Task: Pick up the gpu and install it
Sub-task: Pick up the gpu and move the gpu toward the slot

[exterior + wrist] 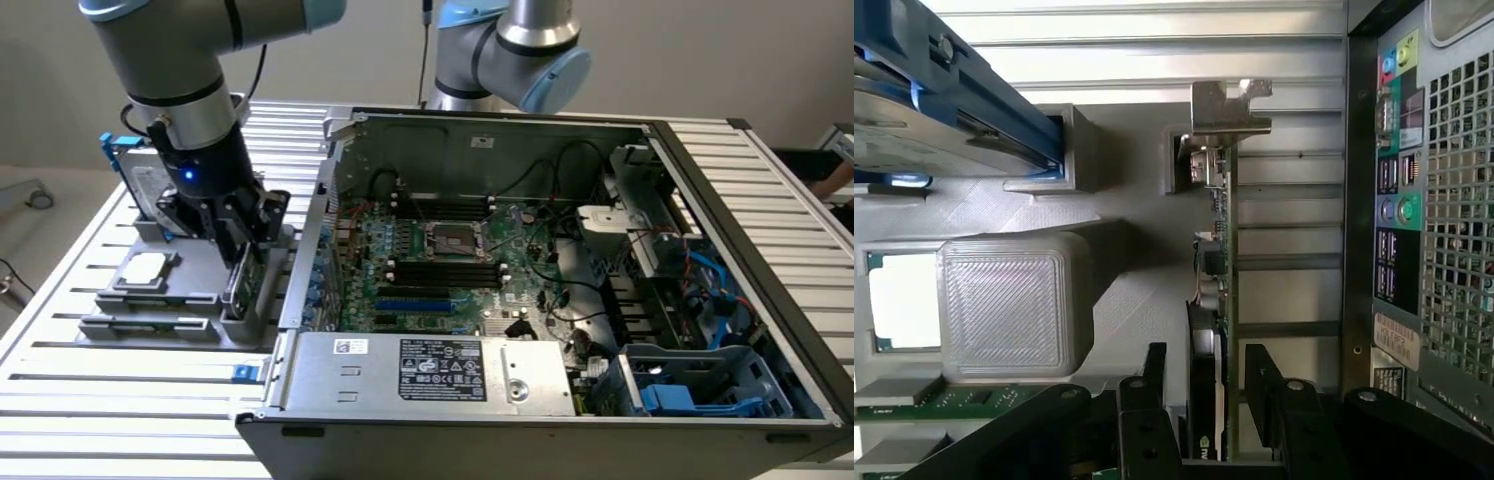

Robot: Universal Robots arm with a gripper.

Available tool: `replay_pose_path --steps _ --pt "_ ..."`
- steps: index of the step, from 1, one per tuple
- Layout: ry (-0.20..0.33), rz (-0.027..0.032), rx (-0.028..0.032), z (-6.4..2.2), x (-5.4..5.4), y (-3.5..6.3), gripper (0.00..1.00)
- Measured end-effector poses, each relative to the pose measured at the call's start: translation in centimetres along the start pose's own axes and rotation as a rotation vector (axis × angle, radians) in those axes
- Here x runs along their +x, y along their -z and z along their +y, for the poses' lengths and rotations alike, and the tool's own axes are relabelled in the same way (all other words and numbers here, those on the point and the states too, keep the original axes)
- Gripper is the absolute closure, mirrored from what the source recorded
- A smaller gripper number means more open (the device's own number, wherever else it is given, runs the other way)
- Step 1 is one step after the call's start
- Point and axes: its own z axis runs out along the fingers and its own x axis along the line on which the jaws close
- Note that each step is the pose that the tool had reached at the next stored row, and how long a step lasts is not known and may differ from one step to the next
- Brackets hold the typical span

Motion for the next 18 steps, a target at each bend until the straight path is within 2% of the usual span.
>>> replay_pose_path --steps 5,6,8,9,18 --pt "0.0 -0.0001 0.0012 0.0 -0.08 -0.08 0.57" --pt "0.0 -0.0001 0.0016 0.0 -0.1 -0.1 0.64" --pt "0.0 -0.0001 0.0022 0.0 -0.13 -0.11 0.64" --pt "0.0 -0.0002 0.0025 0.0 -0.14 -0.11 0.71" --pt "0.0 -0.0001 0.0039 0.0 -0.25 -0.11 0.73"
